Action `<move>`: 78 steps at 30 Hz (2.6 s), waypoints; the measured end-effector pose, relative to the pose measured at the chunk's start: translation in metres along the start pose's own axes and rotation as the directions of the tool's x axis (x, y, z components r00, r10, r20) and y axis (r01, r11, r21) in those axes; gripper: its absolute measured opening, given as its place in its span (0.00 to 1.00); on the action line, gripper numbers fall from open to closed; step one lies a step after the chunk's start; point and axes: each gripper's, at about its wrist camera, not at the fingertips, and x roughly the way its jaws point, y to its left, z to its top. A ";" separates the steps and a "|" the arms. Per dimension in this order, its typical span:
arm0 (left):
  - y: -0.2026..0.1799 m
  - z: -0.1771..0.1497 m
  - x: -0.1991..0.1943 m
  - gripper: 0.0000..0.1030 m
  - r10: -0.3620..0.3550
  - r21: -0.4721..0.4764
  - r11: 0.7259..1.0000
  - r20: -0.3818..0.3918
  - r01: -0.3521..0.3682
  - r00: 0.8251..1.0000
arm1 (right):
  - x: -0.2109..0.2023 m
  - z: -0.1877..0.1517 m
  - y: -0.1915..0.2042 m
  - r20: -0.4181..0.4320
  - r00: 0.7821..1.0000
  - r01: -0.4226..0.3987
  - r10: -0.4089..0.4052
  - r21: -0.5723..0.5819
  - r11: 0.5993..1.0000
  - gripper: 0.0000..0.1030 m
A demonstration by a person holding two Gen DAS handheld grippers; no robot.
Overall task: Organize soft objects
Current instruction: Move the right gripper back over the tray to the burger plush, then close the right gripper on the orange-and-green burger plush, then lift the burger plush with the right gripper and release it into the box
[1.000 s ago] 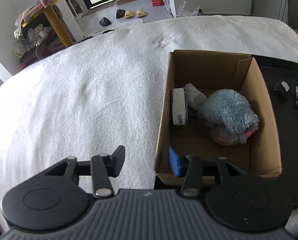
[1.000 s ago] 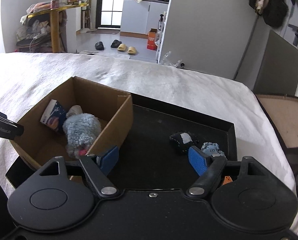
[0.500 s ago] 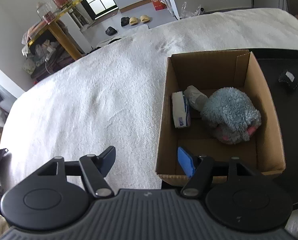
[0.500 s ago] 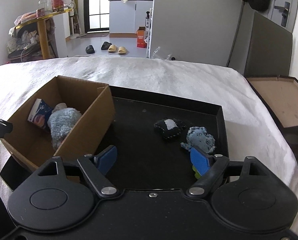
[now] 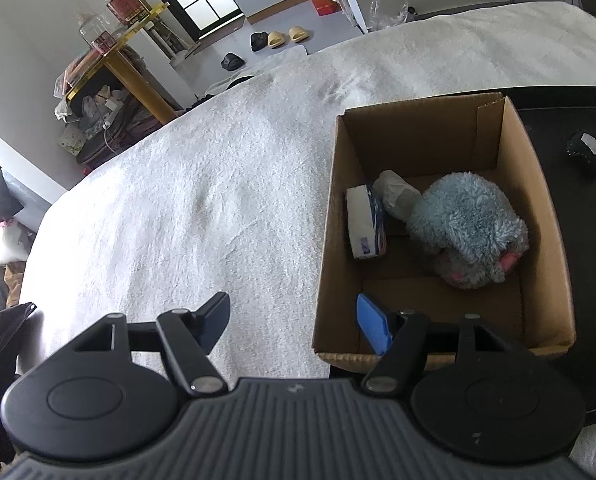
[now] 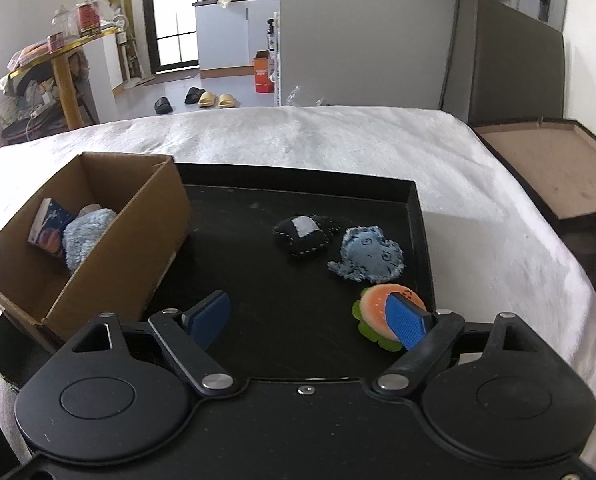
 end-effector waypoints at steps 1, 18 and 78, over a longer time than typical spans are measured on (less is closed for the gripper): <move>0.000 0.001 0.000 0.67 0.000 0.002 1.000 -0.002 0.000 1.000 | 0.001 -0.001 -0.003 0.001 1.000 0.002 -0.002 0.009 1.000 0.83; -0.006 0.011 0.012 0.67 0.024 -0.026 0.999 -0.035 -0.024 0.999 | 0.047 -0.006 -0.044 -0.044 0.996 0.085 -0.082 0.069 0.994 0.72; 0.034 -0.007 -0.011 0.67 -0.147 -0.073 0.985 0.087 0.154 0.985 | -0.018 0.033 0.024 0.035 0.999 0.016 -0.017 0.002 1.000 0.25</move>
